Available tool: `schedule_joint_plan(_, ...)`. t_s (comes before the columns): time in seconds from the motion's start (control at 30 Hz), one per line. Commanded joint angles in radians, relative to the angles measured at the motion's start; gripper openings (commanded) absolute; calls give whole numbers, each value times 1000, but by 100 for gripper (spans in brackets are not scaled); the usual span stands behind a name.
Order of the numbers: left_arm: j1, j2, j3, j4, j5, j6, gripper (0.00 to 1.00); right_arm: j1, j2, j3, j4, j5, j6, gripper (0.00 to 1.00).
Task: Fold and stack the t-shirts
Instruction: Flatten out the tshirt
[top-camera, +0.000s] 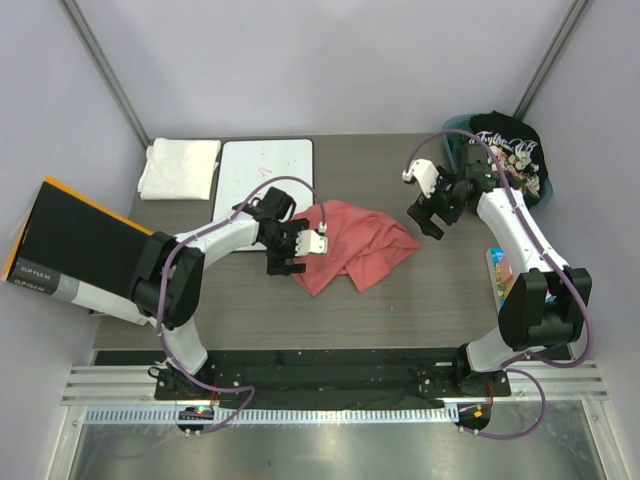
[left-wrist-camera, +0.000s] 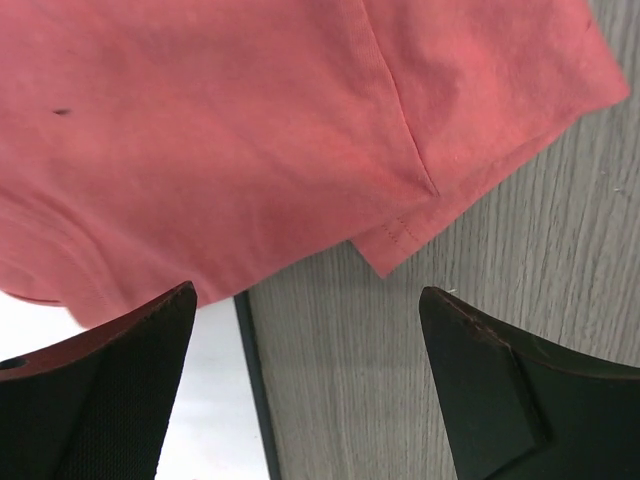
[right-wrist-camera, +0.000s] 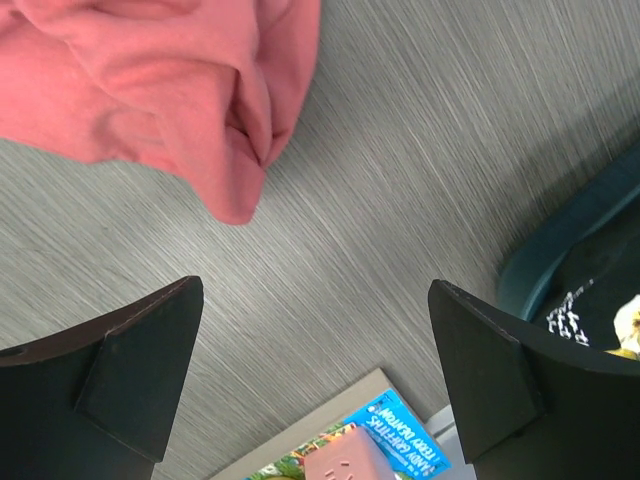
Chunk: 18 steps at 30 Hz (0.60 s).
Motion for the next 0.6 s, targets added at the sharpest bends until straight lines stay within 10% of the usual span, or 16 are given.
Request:
schedule_joint_plan(0.0,5,-58,-58,119,-14,4,93,31,-42,7,22,-47,4,100)
schedule_joint_plan(0.3,-9,-26,-94,295,-68,-88,92,34,-45,22,56,-18,31,100)
schedule_joint_plan(0.57,-9,-167,-43,-18,107,-15,92,35,-52,-10,77,11,1,100)
